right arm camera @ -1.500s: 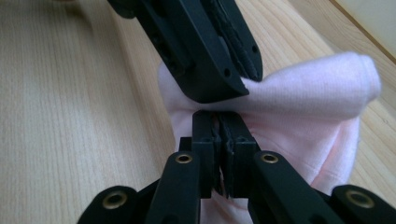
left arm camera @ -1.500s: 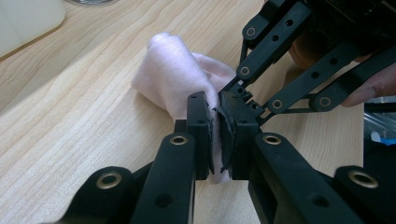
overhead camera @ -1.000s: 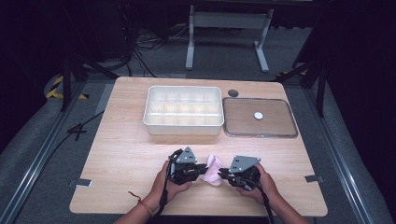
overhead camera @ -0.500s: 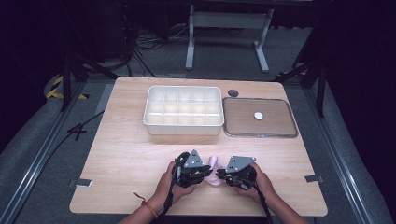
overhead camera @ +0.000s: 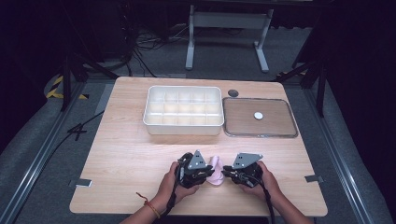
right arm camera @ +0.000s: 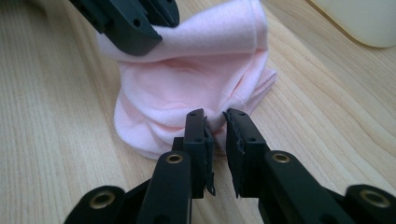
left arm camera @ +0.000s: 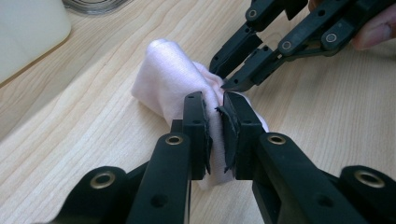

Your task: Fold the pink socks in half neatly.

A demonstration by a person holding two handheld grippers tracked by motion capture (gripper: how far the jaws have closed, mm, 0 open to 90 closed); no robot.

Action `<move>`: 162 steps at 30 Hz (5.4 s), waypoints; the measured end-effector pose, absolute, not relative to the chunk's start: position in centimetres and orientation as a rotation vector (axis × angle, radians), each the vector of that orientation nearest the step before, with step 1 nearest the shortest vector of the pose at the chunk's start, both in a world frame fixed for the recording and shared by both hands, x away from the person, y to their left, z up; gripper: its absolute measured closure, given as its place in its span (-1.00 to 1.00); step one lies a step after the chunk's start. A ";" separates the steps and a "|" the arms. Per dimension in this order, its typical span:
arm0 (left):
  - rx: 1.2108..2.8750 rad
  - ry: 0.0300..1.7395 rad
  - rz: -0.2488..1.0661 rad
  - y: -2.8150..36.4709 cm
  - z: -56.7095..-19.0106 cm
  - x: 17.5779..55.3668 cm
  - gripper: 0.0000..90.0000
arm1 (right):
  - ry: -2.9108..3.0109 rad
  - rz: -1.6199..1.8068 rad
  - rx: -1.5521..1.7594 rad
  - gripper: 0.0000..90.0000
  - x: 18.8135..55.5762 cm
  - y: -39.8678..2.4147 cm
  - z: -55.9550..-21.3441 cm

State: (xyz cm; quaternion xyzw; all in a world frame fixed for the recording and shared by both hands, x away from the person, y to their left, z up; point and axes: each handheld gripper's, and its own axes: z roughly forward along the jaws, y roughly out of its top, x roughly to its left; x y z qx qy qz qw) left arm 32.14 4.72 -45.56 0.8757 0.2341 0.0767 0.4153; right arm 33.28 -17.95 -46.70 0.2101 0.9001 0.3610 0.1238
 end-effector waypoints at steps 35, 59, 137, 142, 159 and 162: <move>2.245 0.506 0.169 3.4 -46.5 31.1 0.60 | 2.560 1.147 0.626 0.79 34.2 -16.5 -46.1; 2.264 0.441 0.118 3.6 -47.6 30.9 0.97 | 2.560 1.162 0.627 0.80 34.3 -17.2 -46.5; 2.262 0.475 0.207 3.1 -47.4 30.9 0.58 | 2.666 1.175 0.988 -0.19 35.8 -18.6 -47.2; 2.262 0.475 0.202 3.1 -47.4 30.8 0.57 | 2.694 1.202 0.972 -0.09 36.2 -18.7 -47.4; 2.323 0.460 0.213 7.4 -44.5 31.1 -0.20 | 2.762 1.245 0.986 0.45 36.2 -18.6 -47.1; 2.320 0.528 0.232 10.3 -44.2 31.3 -0.33 | 2.751 1.236 0.955 0.49 36.1 -18.5 -47.0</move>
